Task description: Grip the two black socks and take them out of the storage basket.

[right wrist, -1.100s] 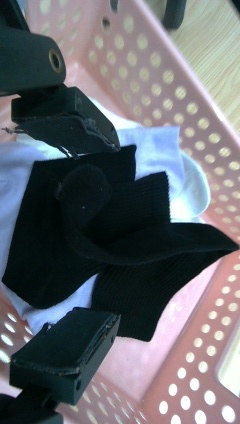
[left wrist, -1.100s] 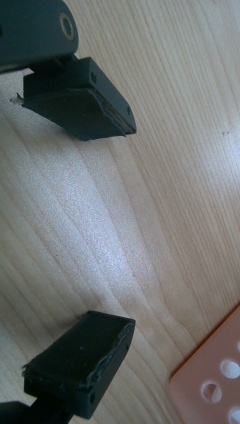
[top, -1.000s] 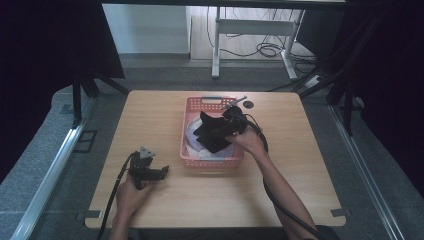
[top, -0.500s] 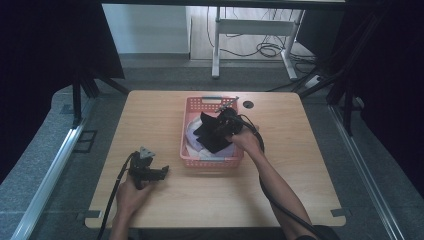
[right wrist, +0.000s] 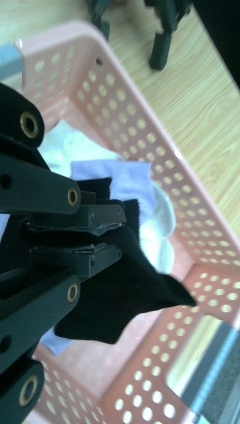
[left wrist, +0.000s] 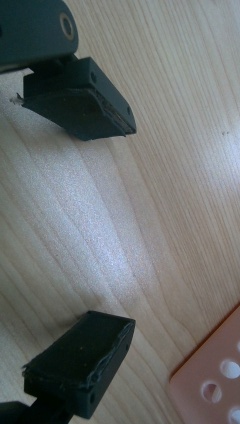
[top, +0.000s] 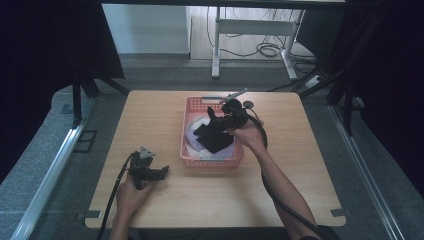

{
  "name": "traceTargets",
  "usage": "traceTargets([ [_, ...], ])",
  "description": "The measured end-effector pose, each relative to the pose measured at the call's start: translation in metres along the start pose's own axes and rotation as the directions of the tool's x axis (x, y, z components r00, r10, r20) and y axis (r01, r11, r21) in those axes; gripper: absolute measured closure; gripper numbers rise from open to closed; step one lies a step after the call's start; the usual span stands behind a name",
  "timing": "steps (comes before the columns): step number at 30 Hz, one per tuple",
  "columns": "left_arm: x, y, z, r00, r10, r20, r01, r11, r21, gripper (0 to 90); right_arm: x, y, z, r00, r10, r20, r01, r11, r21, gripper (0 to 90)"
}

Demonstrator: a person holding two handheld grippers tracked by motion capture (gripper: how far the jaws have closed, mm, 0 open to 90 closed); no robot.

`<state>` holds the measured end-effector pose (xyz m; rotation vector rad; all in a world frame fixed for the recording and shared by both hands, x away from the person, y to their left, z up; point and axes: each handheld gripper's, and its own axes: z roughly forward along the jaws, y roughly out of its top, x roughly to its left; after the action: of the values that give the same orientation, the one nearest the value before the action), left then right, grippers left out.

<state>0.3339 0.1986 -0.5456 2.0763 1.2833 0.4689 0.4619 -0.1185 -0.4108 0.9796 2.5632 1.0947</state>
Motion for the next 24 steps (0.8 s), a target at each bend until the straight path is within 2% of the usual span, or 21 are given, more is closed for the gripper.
traceTargets([
  [10,0.000,0.000,0.000,1.0000,-0.003,-0.001,0.003,1.0000,-0.006,11.9,0.004,0.014,-0.028,1.0000,-0.008,0.001,0.008,0.9967,-0.081,83.8],
  [16,0.000,0.000,0.000,1.0000,-0.002,-0.001,0.002,1.0000,-0.005,11.9,0.006,0.019,-0.045,0.9997,-0.023,-0.010,0.022,0.9911,-0.131,83.7],
  [24,0.000,0.000,0.000,1.0000,-0.002,-0.001,0.002,1.0000,-0.004,11.9,0.012,0.027,-0.068,0.9991,-0.044,-0.001,0.043,0.9852,-0.166,83.6],
])
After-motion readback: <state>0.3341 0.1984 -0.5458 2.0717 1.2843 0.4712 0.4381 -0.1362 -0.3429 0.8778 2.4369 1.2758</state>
